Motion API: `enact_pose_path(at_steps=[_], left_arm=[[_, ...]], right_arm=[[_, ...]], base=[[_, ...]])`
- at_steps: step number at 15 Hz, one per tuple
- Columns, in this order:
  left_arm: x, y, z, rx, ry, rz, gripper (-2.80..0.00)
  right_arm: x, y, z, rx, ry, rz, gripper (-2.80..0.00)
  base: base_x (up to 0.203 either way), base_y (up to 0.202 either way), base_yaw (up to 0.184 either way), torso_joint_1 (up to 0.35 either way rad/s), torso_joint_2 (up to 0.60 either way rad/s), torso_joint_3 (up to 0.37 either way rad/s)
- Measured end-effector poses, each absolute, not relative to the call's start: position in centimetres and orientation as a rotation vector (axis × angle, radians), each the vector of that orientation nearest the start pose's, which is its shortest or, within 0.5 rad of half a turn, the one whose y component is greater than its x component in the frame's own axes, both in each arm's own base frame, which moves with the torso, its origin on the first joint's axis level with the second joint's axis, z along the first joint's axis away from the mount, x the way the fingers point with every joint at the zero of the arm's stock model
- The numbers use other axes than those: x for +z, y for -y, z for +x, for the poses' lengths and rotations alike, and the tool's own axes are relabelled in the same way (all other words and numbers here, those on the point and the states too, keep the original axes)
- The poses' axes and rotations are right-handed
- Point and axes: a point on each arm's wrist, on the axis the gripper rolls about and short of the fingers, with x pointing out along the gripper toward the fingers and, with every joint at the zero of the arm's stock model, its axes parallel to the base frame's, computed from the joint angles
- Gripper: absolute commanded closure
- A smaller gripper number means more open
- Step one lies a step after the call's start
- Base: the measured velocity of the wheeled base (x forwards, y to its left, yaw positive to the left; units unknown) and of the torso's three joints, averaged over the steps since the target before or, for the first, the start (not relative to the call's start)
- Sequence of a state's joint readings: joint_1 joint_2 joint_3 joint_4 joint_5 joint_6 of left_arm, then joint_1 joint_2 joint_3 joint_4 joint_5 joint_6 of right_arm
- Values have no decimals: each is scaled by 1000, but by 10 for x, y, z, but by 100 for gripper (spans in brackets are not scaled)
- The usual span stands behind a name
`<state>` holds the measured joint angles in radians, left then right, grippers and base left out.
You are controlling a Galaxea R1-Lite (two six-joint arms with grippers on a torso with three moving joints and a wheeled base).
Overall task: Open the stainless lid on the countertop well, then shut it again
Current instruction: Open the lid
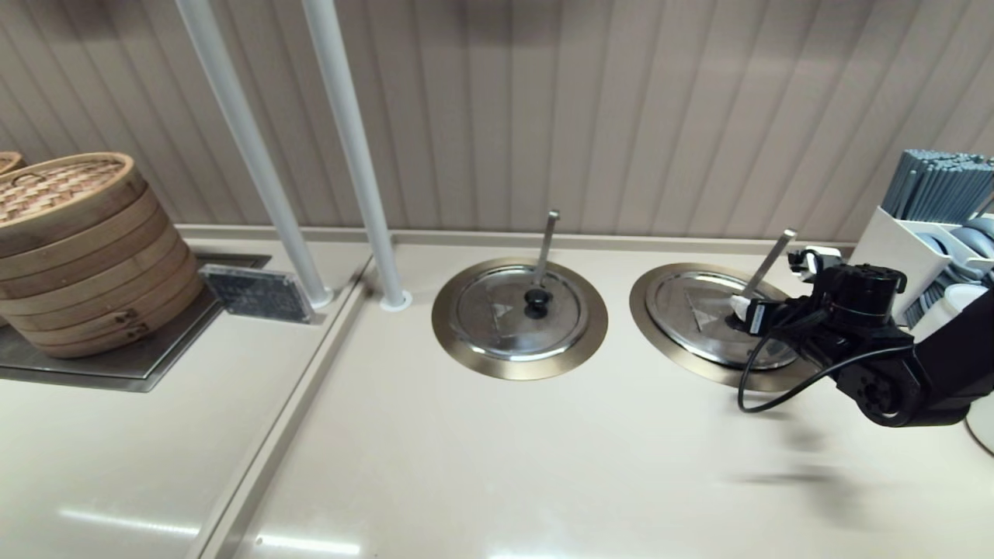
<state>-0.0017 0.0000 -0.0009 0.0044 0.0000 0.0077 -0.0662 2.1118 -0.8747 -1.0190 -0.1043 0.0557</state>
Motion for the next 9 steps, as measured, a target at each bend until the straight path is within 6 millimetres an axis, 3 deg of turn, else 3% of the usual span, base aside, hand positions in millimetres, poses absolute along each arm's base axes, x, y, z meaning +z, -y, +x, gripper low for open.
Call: enact_pose_path(at_steps=[9], left_arm=[[75,0,-23,-2,-4,8,0]], right_arm=[[63,35,416,-186,-160,53,-280]], base=[[0,0,0,0,0,0]])
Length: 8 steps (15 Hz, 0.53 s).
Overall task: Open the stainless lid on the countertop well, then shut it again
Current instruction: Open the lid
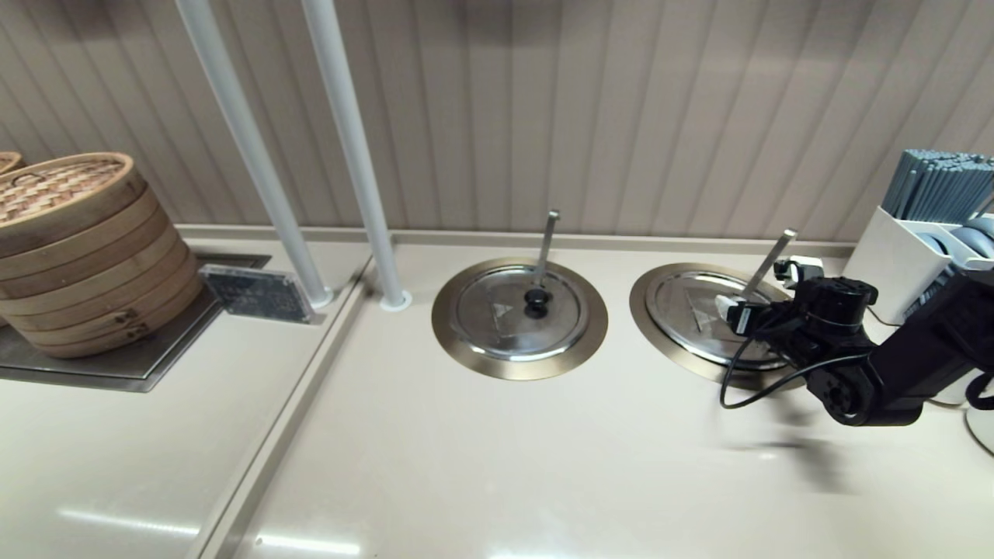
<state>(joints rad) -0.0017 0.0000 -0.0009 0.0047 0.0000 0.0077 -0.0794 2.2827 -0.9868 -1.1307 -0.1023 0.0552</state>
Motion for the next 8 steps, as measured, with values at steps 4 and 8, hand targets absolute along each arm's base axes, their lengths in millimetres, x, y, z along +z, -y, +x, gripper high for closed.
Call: enact_pose_path(at_steps=[4,8], left_arm=[[75,0,-23,-2,-4,8,0],[75,0,-23,-2,-3,8,0]], right_arm=[[52,35,424,-183,-168,53,-280],[47,27,428,-163,-174,52,-280]], base=[[0,0,0,0,0,0],[0,0,0,0,0,0]])
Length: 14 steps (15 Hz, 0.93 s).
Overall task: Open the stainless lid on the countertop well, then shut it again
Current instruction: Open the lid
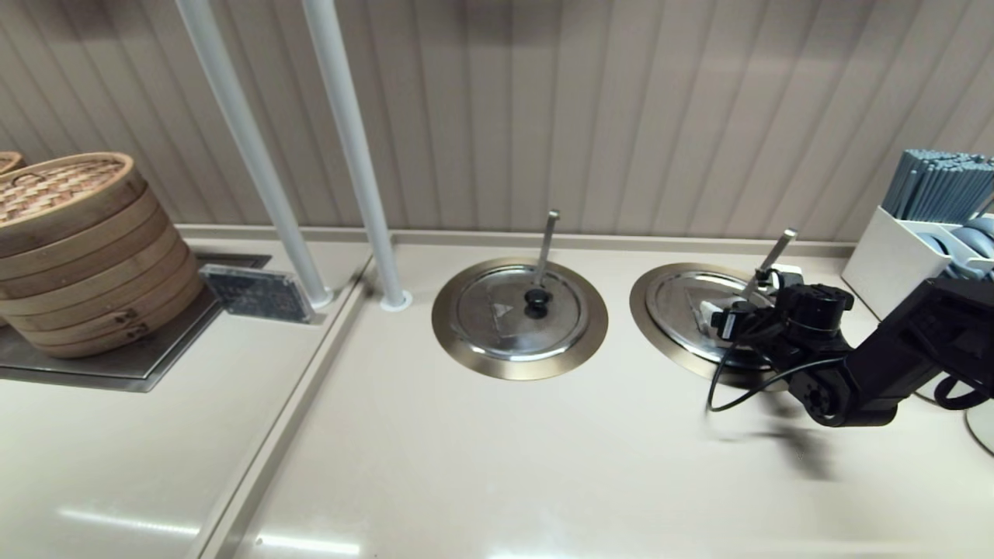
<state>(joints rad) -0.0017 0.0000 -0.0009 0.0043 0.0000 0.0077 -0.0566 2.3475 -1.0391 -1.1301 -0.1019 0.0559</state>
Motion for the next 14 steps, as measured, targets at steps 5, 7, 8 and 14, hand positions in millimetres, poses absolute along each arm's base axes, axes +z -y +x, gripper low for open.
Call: enact_pose_path(at_steps=[5,7,8,14], left_arm=[[75,0,-23,-2,-4,8,0],[75,0,-23,-2,-4,8,0],[75,0,-23,-2,-4,8,0],[75,0,-23,-2,-4,8,0]], right_arm=[[45,25,433,-160,-164,60,-280],[46,23,435,-157,-158,85,-280],[46,22,435,-155,-155,88,-280],[53,17,435,-146,-138,122,-280]], base=[[0,0,0,0,0,0],[0,0,0,0,0,0],[0,0,0,0,0,0],[0,0,0,0,0,0]])
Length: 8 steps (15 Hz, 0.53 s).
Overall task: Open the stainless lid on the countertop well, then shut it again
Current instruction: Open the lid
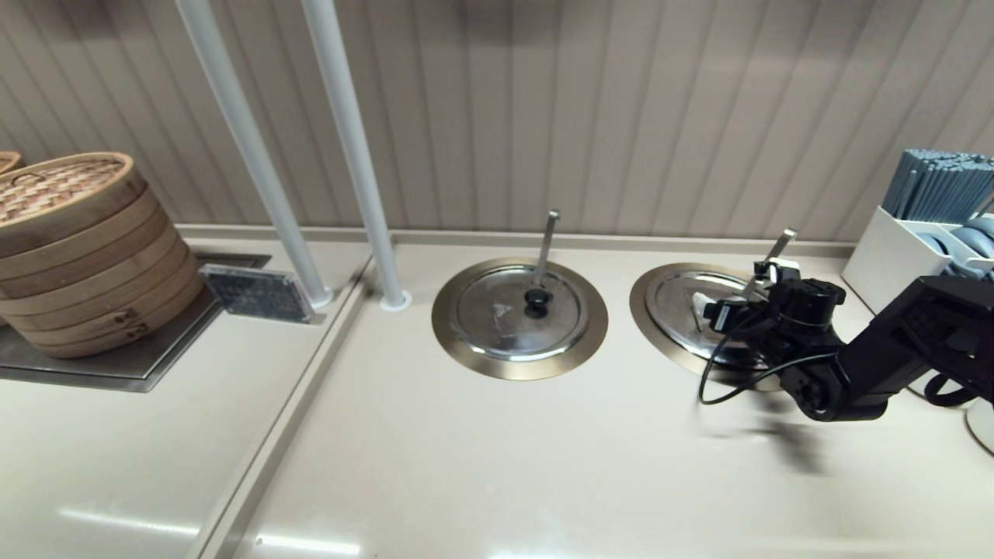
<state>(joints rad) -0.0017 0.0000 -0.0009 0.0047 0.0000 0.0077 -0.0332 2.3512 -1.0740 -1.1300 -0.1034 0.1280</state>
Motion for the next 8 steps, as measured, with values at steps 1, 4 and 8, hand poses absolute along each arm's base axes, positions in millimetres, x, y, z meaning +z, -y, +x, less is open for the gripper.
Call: enact_pose_path(at_steps=[1,4,8], left_arm=[[75,0,-23,-2,-4,8,0],[75,0,-23,-2,-4,8,0],[75,0,-23,-2,-3,8,0]], right_arm=[[54,17,435,-146,-136,123,-280],[58,16,433,-145,-129,124,-280],[65,15,432,-143,-114,140,-280]], base=[[0,0,0,0,0,0],[0,0,0,0,0,0],[0,0,0,0,0,0]])
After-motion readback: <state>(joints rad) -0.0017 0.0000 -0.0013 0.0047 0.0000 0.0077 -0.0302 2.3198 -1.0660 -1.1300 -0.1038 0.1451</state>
